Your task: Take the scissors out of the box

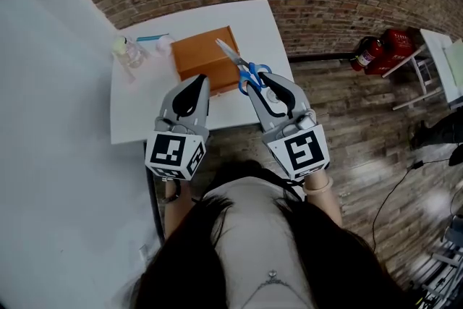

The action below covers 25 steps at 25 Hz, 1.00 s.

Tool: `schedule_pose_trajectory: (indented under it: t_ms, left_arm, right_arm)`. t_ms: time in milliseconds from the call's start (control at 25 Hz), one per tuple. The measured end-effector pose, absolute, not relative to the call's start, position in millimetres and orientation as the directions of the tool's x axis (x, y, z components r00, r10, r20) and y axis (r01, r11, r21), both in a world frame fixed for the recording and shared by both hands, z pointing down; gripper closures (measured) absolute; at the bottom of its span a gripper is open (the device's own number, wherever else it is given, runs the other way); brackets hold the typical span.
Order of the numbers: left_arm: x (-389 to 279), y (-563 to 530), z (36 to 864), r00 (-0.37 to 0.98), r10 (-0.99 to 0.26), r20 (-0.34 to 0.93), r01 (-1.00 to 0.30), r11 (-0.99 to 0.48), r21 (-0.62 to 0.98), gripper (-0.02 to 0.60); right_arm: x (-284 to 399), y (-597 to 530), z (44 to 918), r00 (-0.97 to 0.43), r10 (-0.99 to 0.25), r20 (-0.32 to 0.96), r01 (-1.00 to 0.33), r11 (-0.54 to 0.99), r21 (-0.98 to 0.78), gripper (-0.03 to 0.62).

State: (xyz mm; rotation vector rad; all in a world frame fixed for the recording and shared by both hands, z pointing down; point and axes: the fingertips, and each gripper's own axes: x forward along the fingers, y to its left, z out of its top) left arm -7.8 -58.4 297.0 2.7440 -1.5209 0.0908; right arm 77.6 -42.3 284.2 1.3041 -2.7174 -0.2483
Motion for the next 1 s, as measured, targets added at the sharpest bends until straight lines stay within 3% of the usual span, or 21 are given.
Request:
schedule_pose_trajectory:
  t_ms: [1000]
  left_arm:
    - [-7.8, -53.9, 299.3, 0.546, -0.835, 0.060, -0.837, -0.548, -0.012, 0.581]
  right_arm:
    - [77.0, -35.0, 290.1, -0.610, -0.791, 0.047, -0.772, 0.606, 0.192, 0.496]
